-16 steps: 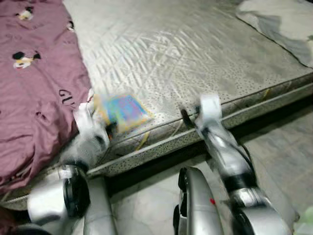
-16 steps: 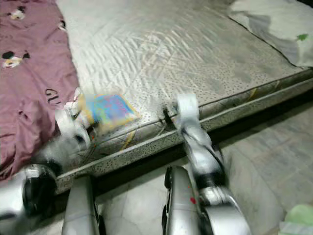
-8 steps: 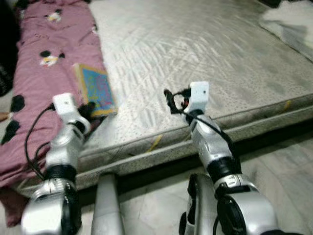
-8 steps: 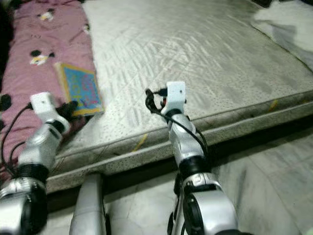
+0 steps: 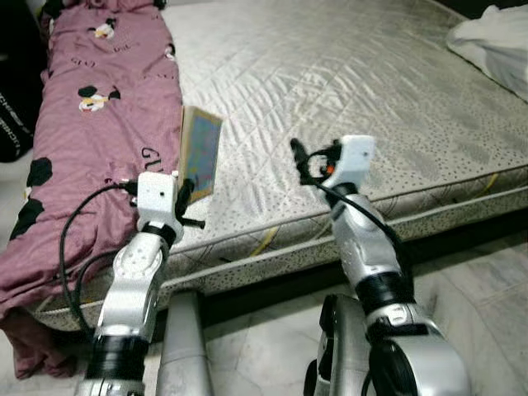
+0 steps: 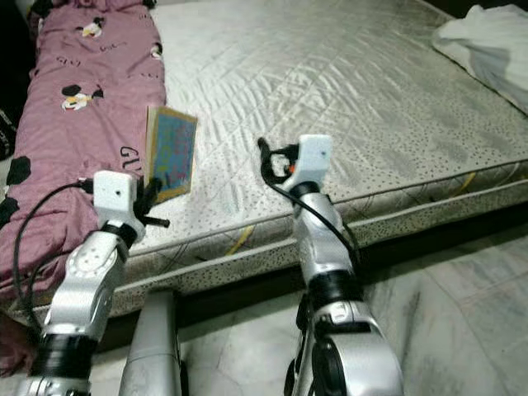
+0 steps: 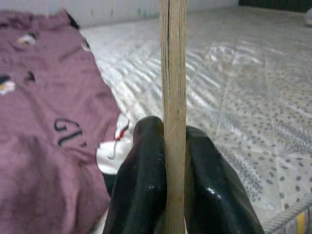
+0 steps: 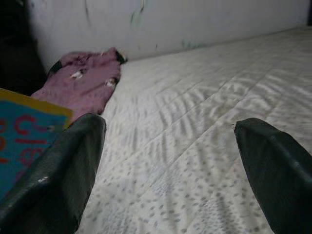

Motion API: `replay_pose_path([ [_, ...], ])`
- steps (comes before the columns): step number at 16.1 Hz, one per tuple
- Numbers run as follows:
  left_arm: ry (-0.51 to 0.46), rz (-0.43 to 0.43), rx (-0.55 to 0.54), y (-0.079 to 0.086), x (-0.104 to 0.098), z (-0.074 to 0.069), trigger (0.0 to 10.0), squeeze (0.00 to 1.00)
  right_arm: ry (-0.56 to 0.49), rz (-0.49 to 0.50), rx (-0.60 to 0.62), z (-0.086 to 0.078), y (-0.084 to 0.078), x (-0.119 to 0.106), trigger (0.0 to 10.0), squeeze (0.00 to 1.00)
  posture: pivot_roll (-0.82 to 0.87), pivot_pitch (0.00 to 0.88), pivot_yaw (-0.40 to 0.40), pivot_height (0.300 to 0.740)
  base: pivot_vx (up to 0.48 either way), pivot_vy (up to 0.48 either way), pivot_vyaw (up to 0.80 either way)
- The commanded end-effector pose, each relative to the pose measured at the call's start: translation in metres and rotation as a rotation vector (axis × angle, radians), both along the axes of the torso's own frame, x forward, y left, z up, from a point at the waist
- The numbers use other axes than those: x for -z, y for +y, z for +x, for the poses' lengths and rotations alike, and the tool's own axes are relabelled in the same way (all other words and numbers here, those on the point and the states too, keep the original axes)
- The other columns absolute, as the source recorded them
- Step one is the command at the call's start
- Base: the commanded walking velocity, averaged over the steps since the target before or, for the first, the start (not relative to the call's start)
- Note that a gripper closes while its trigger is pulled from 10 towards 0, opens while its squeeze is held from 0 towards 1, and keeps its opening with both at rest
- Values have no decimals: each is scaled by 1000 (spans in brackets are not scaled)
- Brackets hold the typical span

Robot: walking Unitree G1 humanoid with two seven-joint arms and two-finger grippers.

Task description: Clean up the room

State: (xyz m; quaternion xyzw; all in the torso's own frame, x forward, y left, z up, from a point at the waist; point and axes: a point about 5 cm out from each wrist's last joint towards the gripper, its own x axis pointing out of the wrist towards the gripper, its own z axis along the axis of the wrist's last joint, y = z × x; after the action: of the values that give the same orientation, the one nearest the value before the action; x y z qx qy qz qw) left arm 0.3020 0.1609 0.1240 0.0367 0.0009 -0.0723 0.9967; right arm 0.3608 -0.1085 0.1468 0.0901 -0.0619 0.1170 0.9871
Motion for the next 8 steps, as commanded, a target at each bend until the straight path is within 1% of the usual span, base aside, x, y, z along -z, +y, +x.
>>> replay_pose_path([
  [1,-34,-12,-30,6,-12,-2,10000,0,-22,18,-5,-2,2,-4,10000,0,101,0,38,577,0,0,0],
  [3,-35,-12,-74,14,-12,-1,10000,0,-26,23,-20,0,7,-5,10000,0,93,0,33,602,0,0,0],
  [5,-37,-43,-103,18,-16,1,10000,0,-39,24,-19,2,7,-12,10000,0,88,0,31,627,0,0,0],
  [8,-35,-36,-99,15,-17,3,10000,0,-36,19,-11,3,4,-13,10000,0,84,0,31,662,0,0,0],
])
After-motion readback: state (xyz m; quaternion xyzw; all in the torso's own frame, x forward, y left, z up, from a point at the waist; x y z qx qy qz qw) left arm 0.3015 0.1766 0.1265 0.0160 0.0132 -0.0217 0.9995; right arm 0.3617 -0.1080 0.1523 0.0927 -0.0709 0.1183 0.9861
